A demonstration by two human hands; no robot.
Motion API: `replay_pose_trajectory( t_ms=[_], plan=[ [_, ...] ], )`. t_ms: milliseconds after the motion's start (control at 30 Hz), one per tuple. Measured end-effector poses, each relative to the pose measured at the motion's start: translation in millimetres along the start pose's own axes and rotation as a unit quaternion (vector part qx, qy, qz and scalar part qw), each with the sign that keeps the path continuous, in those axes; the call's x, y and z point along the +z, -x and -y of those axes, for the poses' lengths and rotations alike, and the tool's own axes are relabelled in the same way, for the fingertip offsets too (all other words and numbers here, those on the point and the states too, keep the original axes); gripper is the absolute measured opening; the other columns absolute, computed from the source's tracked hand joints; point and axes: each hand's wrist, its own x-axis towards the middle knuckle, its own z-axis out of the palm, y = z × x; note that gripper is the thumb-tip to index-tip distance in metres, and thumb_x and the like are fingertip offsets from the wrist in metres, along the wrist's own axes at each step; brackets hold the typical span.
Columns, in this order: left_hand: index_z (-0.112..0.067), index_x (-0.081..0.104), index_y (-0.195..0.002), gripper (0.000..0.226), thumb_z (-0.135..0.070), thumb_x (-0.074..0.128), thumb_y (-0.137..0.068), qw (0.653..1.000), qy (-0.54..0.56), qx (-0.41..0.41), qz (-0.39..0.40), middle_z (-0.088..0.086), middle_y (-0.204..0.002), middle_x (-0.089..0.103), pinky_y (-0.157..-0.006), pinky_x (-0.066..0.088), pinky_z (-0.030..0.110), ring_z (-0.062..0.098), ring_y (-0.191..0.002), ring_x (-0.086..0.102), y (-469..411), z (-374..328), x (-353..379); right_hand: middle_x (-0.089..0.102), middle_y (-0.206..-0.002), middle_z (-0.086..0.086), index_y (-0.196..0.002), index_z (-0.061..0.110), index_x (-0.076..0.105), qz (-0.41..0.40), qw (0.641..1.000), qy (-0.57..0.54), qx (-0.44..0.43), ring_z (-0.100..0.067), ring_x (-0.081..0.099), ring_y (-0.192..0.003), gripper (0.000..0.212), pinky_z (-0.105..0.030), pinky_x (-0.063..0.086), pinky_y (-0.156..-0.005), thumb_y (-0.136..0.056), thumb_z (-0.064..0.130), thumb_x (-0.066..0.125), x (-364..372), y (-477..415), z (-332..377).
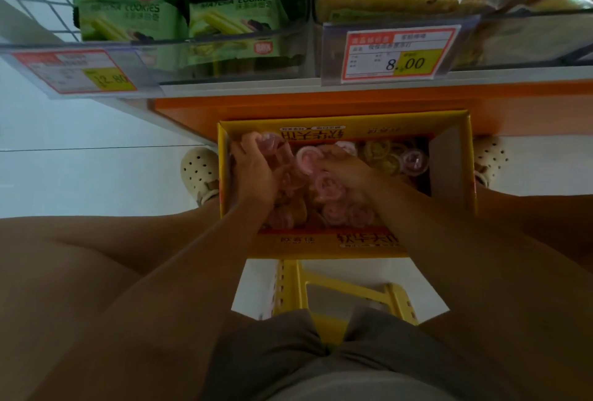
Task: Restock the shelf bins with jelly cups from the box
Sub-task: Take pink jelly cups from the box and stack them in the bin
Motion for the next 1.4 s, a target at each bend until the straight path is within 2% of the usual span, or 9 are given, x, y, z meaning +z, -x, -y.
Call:
replay_pose_trajectory(
  t_ms=[200, 333, 533, 633, 733, 1033, 1133, 1233, 1400],
  plan=[
    [-0.022, 0.039, -0.117, 0.051, -0.031, 0.075, -0.082, 0.985, 0.145, -0.086, 0.023, -0.005, -0.111, 0.054, -0.086, 0.046, 0.025, 0.011, -0.102, 0.055, -6, -6, -14, 0.059, -0.125, -0.006, -0.130, 0.023, 0.055, 0.081, 0.996, 0.033, 0.035, -0.025, 0.057, -0.115, 0.040, -0.045, 0.048, -0.099, -0.091, 0.032, 0.062, 9, -13, 20],
    [-0.018, 0.038, -0.108, 0.040, -0.041, 0.063, -0.089, 0.967, 0.179, -0.184, 0.007, -0.009, -0.087, 0.051, -0.075, 0.040, 0.029, 0.021, -0.090, 0.057, -17, -19, -15, 0.058, -0.124, -0.010, -0.128, 0.023, 0.058, 0.071, 0.994, 0.052, 0.072, -0.028, 0.060, -0.110, 0.047, -0.050, 0.050, -0.096, -0.084, 0.038, 0.064, 10, -21, 21],
    [-0.018, 0.037, -0.104, 0.045, -0.046, 0.067, -0.085, 0.957, 0.198, -0.211, -0.009, -0.008, -0.080, 0.052, -0.068, 0.038, 0.028, 0.016, -0.073, 0.054, -18, -27, -10, 0.065, -0.110, -0.008, -0.104, 0.021, 0.063, 0.123, 0.991, -0.007, 0.041, -0.022, 0.062, -0.101, 0.019, -0.043, 0.050, -0.091, -0.089, 0.032, 0.061, 9, -14, 17],
    [-0.022, 0.036, -0.115, 0.042, -0.034, 0.064, -0.087, 0.953, 0.230, -0.198, 0.018, -0.009, -0.086, 0.054, -0.062, 0.038, 0.025, 0.011, -0.078, 0.056, -8, -26, -12, 0.062, -0.123, -0.016, -0.124, 0.023, 0.055, 0.132, 0.987, -0.075, 0.054, -0.033, 0.064, -0.107, 0.054, -0.054, 0.052, -0.090, -0.075, 0.038, 0.073, 10, -15, 8],
    [-0.028, 0.033, -0.132, 0.049, -0.030, 0.058, -0.090, 0.953, 0.246, -0.170, 0.051, -0.004, -0.105, 0.058, -0.077, 0.049, 0.029, 0.010, -0.089, 0.057, 6, -24, -15, 0.062, -0.122, -0.015, -0.122, 0.024, 0.055, 0.152, 0.980, -0.123, 0.031, -0.033, 0.064, -0.108, 0.034, -0.053, 0.053, -0.086, -0.089, 0.029, 0.065, 18, -9, 4],
    [-0.028, 0.043, -0.135, 0.051, -0.013, 0.060, -0.089, 0.956, 0.238, -0.112, 0.133, 0.004, -0.127, 0.054, -0.100, 0.048, 0.041, 0.018, -0.114, 0.055, 19, -3, -18, 0.061, -0.124, -0.016, -0.134, 0.018, 0.052, 0.020, 0.989, -0.138, 0.039, -0.030, 0.064, -0.104, 0.047, -0.042, 0.058, -0.074, -0.091, 0.026, 0.065, 5, 7, -26],
    [-0.028, 0.051, -0.123, 0.052, -0.011, 0.067, -0.076, 0.968, 0.196, -0.087, 0.132, 0.006, -0.127, 0.052, -0.099, 0.049, 0.044, 0.019, -0.116, 0.054, 18, 6, -10, 0.065, -0.114, -0.019, -0.132, 0.018, 0.053, 0.013, 0.984, -0.170, 0.048, -0.032, 0.067, -0.093, 0.042, -0.047, 0.056, -0.079, -0.092, 0.018, 0.064, -13, 12, -36],
    [-0.023, 0.056, -0.112, 0.056, -0.032, 0.083, -0.064, 0.985, 0.129, -0.051, 0.104, 0.008, -0.121, 0.052, -0.095, 0.050, 0.042, 0.022, -0.110, 0.054, 18, 9, 2, 0.063, -0.120, -0.016, -0.133, 0.024, 0.052, 0.009, 0.986, -0.160, 0.043, -0.034, 0.063, -0.108, 0.041, -0.055, 0.049, -0.094, -0.093, 0.019, 0.062, -23, 15, -46],
    [-0.018, 0.050, -0.116, 0.056, -0.036, 0.082, -0.074, 0.993, 0.088, -0.029, 0.077, 0.006, -0.126, 0.031, -0.091, 0.036, 0.026, 0.018, -0.105, 0.040, 27, -7, 7, 0.061, -0.125, -0.010, -0.133, 0.030, 0.052, 0.015, 0.990, -0.137, 0.039, -0.032, 0.060, -0.113, 0.046, -0.058, 0.049, -0.093, -0.089, 0.023, 0.066, -18, 17, -50]
  ],
)
